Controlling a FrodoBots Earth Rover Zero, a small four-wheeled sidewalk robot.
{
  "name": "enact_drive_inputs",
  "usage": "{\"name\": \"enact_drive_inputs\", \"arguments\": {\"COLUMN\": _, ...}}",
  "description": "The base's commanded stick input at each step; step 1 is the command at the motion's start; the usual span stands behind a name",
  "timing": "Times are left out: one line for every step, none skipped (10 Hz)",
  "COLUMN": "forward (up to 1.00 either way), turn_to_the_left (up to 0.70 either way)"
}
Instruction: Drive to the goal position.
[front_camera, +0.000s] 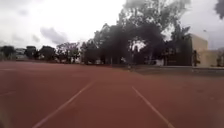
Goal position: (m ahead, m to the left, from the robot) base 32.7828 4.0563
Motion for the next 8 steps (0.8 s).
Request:
{"name": "enact_drive_inputs", "arguments": {"forward": 0.50, "turn_to_the_left": 0.00}}
{"name": "enact_drive_inputs", "arguments": {"forward": 0.50, "turn_to_the_left": 0.00}}
{"name": "enact_drive_inputs", "arguments": {"forward": 0.50, "turn_to_the_left": 0.00}}
{"name": "enact_drive_inputs", "arguments": {"forward": 0.50, "turn_to_the_left": 0.00}}
{"name": "enact_drive_inputs", "arguments": {"forward": 0.50, "turn_to_the_left": 0.00}}
{"name": "enact_drive_inputs", "arguments": {"forward": 0.50, "turn_to_the_left": 0.00}}
{"name": "enact_drive_inputs", "arguments": {"forward": 0.50, "turn_to_the_left": 0.00}}
{"name": "enact_drive_inputs", "arguments": {"forward": 0.50, "turn_to_the_left": 0.00}}
